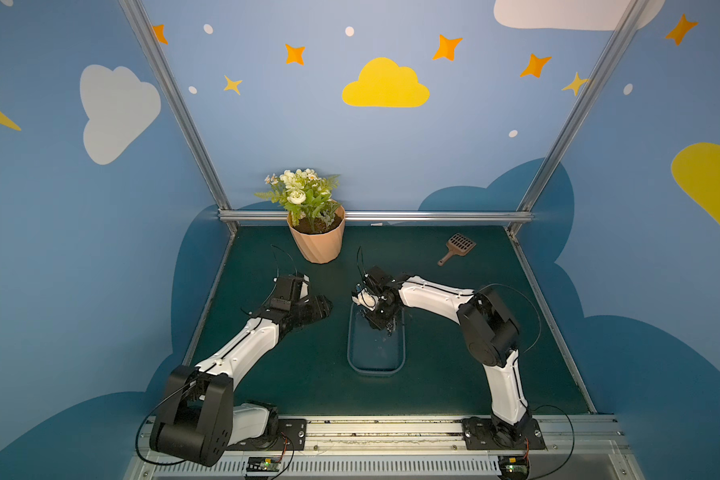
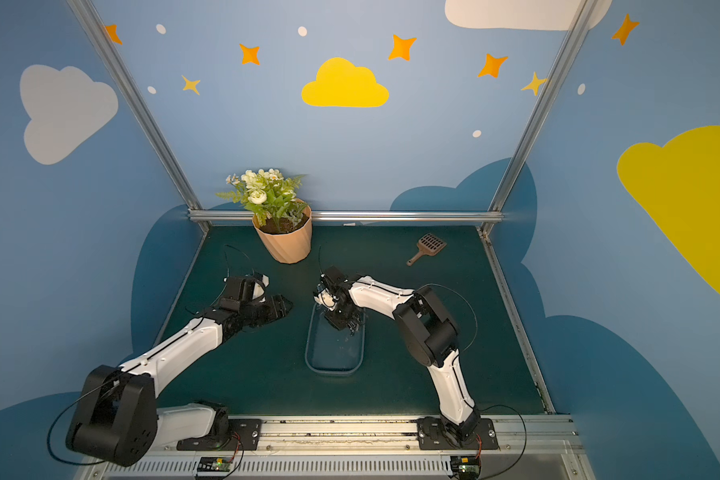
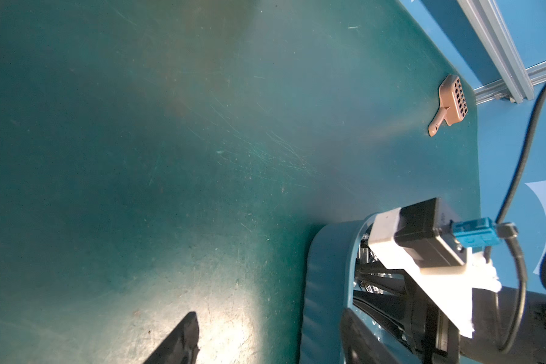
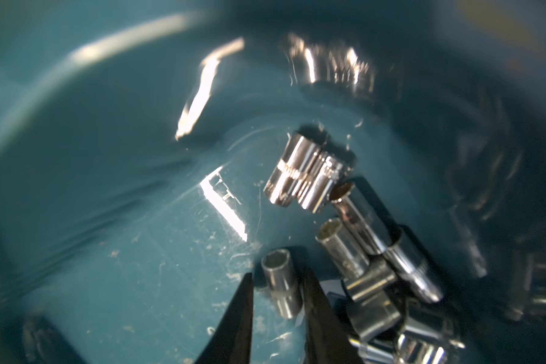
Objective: Take out the socket from the storage box
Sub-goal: Pick up the socket head from the storage box, then place the socket head at the center of the board.
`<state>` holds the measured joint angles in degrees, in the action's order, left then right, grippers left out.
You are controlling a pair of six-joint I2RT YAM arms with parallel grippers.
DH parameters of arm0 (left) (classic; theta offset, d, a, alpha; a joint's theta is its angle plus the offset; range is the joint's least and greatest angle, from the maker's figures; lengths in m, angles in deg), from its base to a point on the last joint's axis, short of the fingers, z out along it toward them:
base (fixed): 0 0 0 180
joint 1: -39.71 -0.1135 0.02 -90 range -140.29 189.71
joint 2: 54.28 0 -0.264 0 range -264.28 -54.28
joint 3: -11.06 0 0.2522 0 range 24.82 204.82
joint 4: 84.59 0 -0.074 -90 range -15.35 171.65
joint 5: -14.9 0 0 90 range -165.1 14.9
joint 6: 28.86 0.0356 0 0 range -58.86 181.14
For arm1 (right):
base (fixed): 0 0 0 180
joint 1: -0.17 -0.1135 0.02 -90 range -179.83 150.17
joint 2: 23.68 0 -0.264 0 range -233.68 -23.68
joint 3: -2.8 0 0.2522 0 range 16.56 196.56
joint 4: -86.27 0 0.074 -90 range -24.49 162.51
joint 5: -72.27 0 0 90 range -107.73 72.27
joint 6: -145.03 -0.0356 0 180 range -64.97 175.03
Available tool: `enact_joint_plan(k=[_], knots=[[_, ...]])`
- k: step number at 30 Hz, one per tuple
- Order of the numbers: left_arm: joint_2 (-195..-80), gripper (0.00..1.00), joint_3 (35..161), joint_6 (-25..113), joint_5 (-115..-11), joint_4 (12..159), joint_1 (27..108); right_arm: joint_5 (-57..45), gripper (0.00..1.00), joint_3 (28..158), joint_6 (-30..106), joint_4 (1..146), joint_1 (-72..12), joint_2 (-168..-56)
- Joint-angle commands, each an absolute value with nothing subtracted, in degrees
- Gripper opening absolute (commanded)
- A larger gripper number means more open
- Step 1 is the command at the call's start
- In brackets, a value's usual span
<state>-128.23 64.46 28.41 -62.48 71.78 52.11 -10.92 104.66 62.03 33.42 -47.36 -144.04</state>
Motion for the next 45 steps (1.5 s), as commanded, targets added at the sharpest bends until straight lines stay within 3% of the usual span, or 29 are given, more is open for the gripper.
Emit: enact_joint_plan(k=[1, 11, 27, 45], knots=[[-128.5, 0.71, 64.7, 28.7, -62.1, 71.0, 52.0, -11.1, 0.25, 105.7, 62.5, 31.7, -47.7, -145.6], [-128.5, 0.71, 64.7, 28.6, -62.1, 70.9, 52.0, -10.3, 0.12, 105.5, 62.3, 31.6, -47.7, -145.1], [-129.0, 0.71, 64.9, 28.5, -60.4, 71.0, 51.9, -10.3, 0.08, 107.4, 62.5, 27.7, -46.4, -133.7], [-131.8, 0.71, 66.2, 27.8, -58.0, 71.9, 52.0, -14.9, 0.05, 98.8, 62.0, 27.6, -32.6, -126.5]])
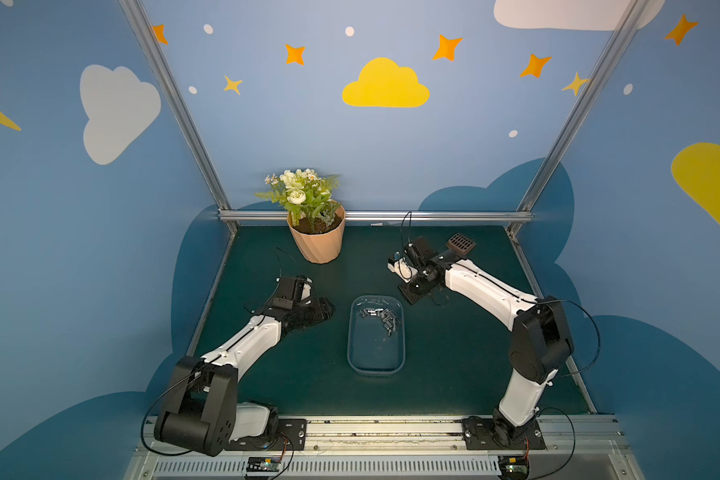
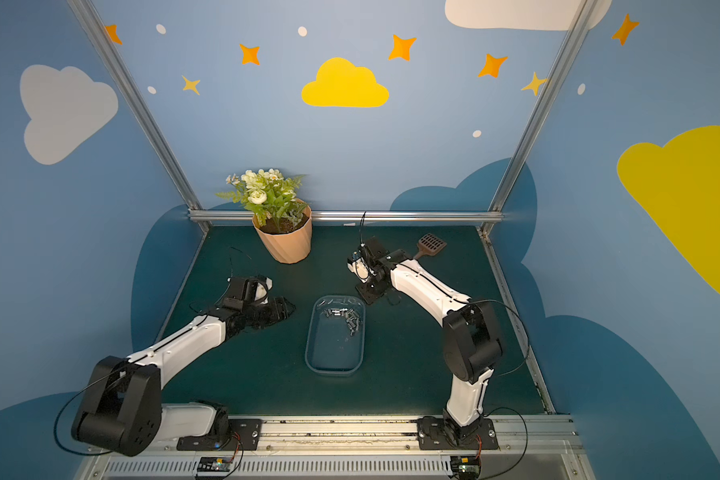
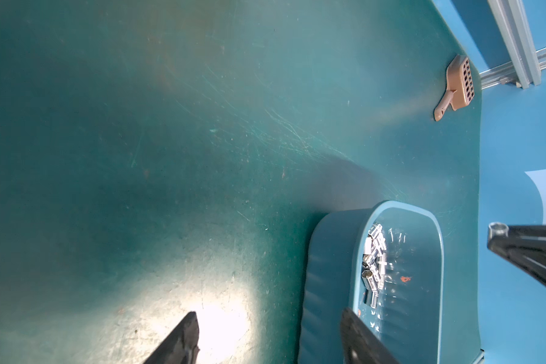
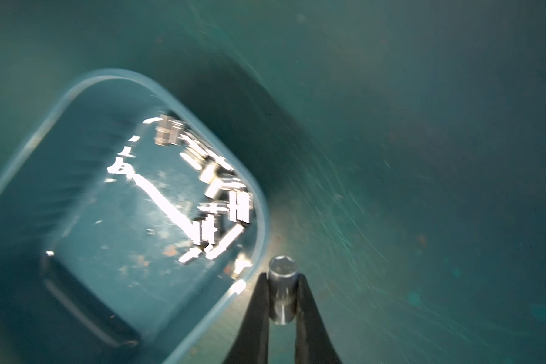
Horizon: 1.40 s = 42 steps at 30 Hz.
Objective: Take out the socket from the storage box
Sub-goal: Place the socket head at the center of the board.
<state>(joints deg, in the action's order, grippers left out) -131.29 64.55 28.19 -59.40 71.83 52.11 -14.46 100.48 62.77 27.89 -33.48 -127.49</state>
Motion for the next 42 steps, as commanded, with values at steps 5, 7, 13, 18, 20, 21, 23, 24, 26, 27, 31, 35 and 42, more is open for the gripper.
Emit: enact_joint_plan(k=[5, 7, 13, 18, 20, 21, 23, 24, 26, 27, 31, 35, 42], knots=[[-132.6, 0.71, 66.1, 27.5, -57.1, 71.9, 52.1, -15.3, 0.05, 96.7, 60.5, 29.4, -31.3, -129.8], [-132.6, 0.71, 66.0, 27.3, -57.0, 71.9, 52.1, -15.8, 0.05, 96.0, 59.5, 30.5, -31.2, -131.3], [-132.8, 0.71, 65.9, 27.2, -56.7, 71.9, 52.2, -16.1, 0.05, 94.9, 56.6, 33.1, -31.2, -135.0], [-132.9, 0.71, 65.8, 27.1, -56.6, 71.8, 52.2, -16.2, 0.05, 94.3, 56.1, 34.0, -31.3, -136.7], [-133.0, 0.71, 65.7, 27.1, -56.4, 71.8, 52.2, -16.2, 0.04, 94.4, 55.9, 34.1, -31.4, -137.2], [-133.2, 0.71, 65.8, 27.0, -56.4, 71.8, 52.2, -16.1, 0.05, 94.4, 55.9, 34.2, -31.5, -137.4], [-133.2, 0.71, 65.8, 27.0, -56.2, 71.8, 52.2, -16.7, 0.05, 94.7, 55.6, 34.0, -31.6, -137.8], [-133.3, 0.71, 65.8, 27.0, -56.1, 71.8, 52.2, -16.7, 0.05, 94.9, 55.4, 33.9, -31.8, -138.1], [-133.3, 0.71, 65.7, 27.0, -56.0, 71.8, 52.2, -16.9, 0.05, 95.2, 55.2, 33.5, -31.8, -138.7], [-133.3, 0.71, 65.7, 27.0, -56.0, 71.8, 52.2, -16.8, 0.05, 95.3, 55.0, 33.5, -31.7, -139.0], [-133.3, 0.71, 65.7, 27.1, -56.0, 71.6, 52.2, -16.6, 0.05, 95.4, 54.7, 33.4, -31.8, -139.6], [-133.4, 0.71, 65.6, 27.1, -56.0, 71.6, 52.3, -16.5, 0.06, 95.4, 54.6, 33.3, -31.8, -139.7], [-133.5, 0.71, 65.6, 27.1, -55.9, 71.6, 52.3, -16.6, 0.12, 95.6, 54.7, 33.0, -31.8, -139.5]])
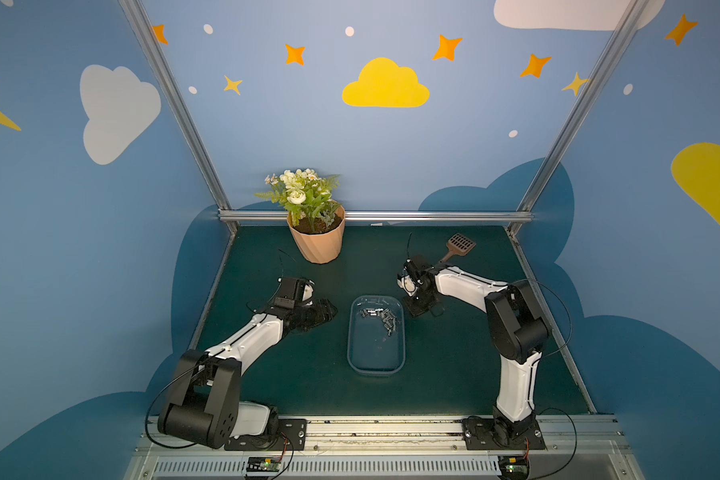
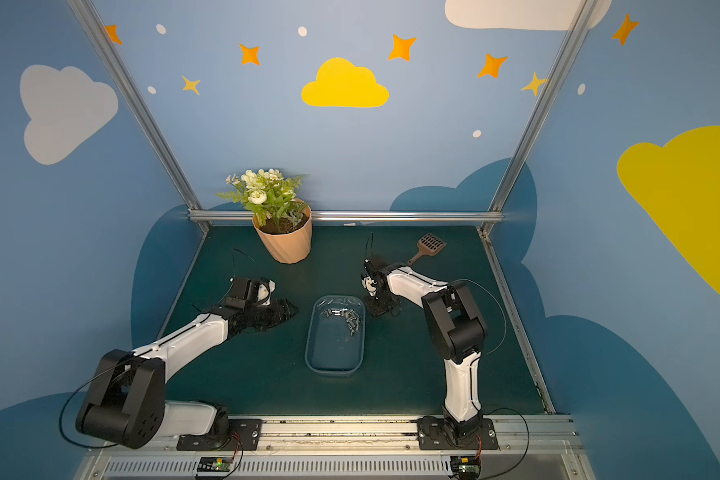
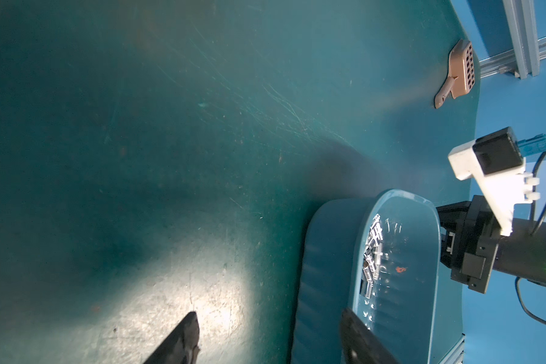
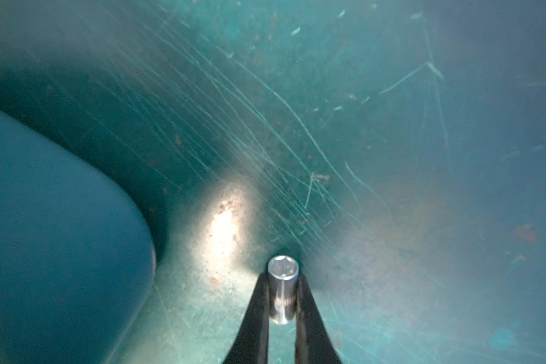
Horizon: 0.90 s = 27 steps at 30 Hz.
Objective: Take out the socket from the storage box
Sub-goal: Place the socket head at the center of the board.
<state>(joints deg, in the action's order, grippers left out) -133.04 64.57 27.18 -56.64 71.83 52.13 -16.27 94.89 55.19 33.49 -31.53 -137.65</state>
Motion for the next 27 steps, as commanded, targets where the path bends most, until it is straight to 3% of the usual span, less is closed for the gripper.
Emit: enact_joint_plan(k=[1, 8, 27], knots=[[-133.6, 0.71, 65.6, 27.0, -55.9, 71.6, 52.2, -16.6, 0.13, 95.5, 54.8, 33.0, -31.8, -139.6], [-134.3, 0.71, 66.0, 27.2, -55.4, 71.6, 52.3, -16.2, 0.23, 95.8, 54.8, 32.6, -31.7, -139.5], [-133.8, 0.71, 67.3, 28.5, -54.0, 70.7, 52.4, -17.2, 0.35, 97.2, 54.6, 31.4, -31.3, -138.1]])
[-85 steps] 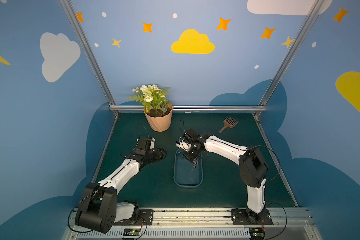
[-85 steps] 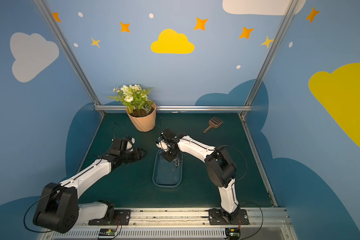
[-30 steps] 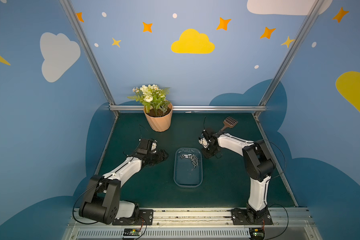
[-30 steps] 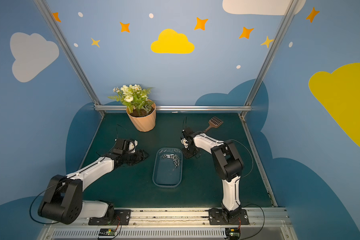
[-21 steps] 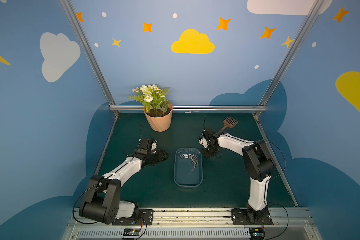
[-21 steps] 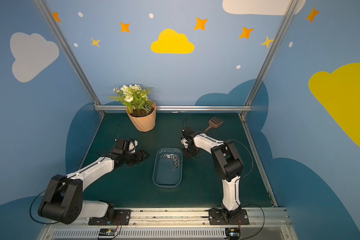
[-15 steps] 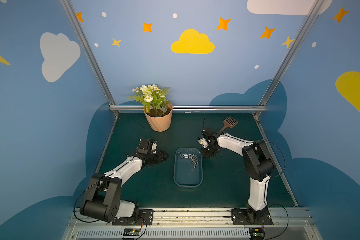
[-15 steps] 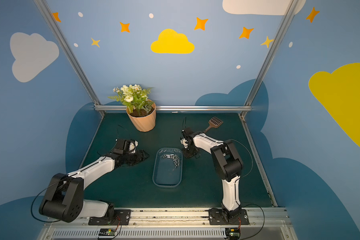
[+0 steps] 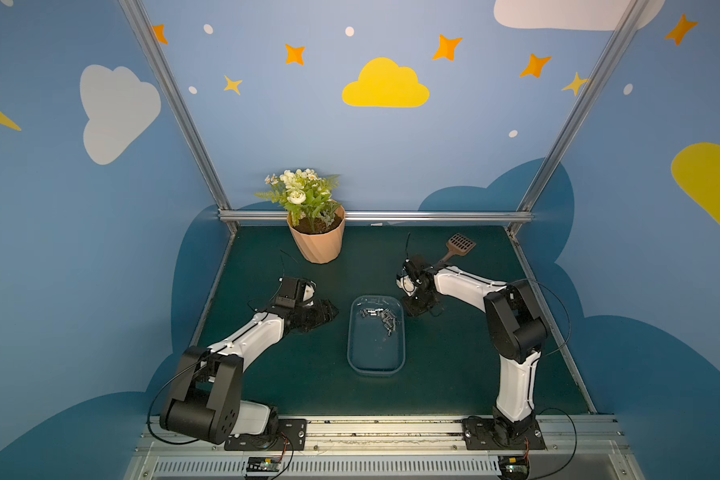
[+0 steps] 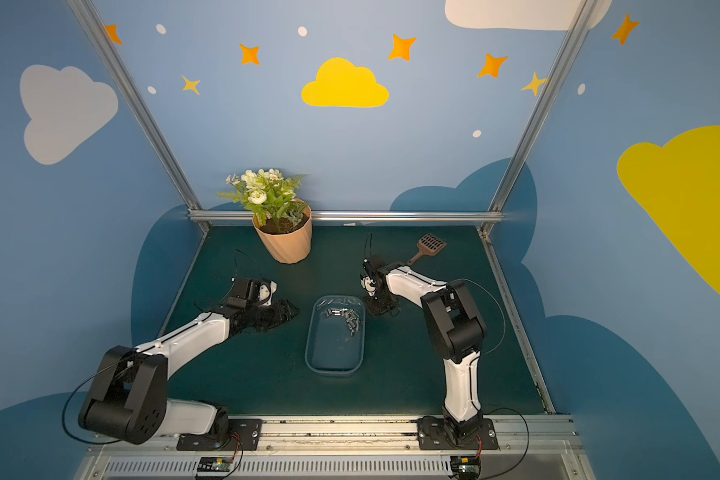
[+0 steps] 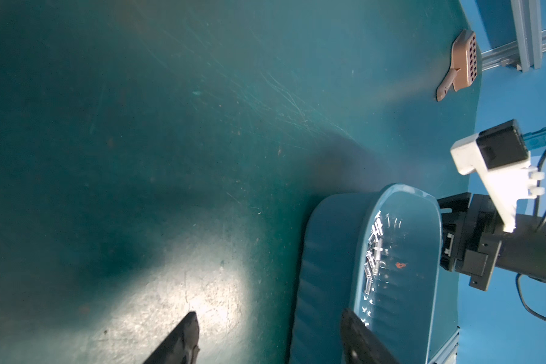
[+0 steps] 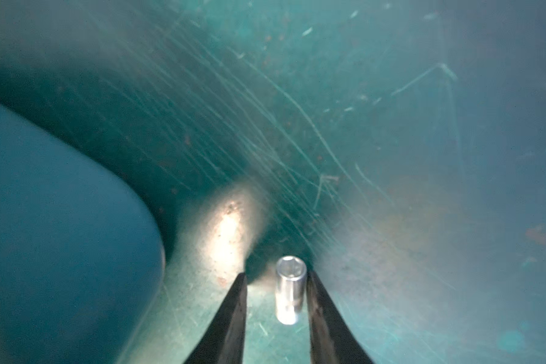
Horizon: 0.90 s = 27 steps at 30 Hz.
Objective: Take out the socket from the storage box
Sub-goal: Place the socket head at the center of the board, then pick up the socket head from the storage box.
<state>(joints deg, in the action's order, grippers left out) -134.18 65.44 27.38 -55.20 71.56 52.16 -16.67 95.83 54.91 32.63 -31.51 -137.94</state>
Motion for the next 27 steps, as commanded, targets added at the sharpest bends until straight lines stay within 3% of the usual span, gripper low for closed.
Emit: enact_joint_plan(k=[1, 15, 27], knots=[[-133.7, 0.71, 67.5, 28.6, -54.1, 70.4, 52.5, -17.3, 0.36, 97.3, 54.6, 31.3, -31.2, -137.9], [-131.5, 0.68, 74.2, 31.9, -59.4, 62.8, 58.7, -16.4, 0.43, 96.9, 54.7, 29.9, -30.9, -131.8], [-139.4, 0.66, 83.4, 33.3, -61.3, 58.9, 67.8, -14.0, 0.44, 91.8, 53.6, 30.6, -28.1, -120.4]])
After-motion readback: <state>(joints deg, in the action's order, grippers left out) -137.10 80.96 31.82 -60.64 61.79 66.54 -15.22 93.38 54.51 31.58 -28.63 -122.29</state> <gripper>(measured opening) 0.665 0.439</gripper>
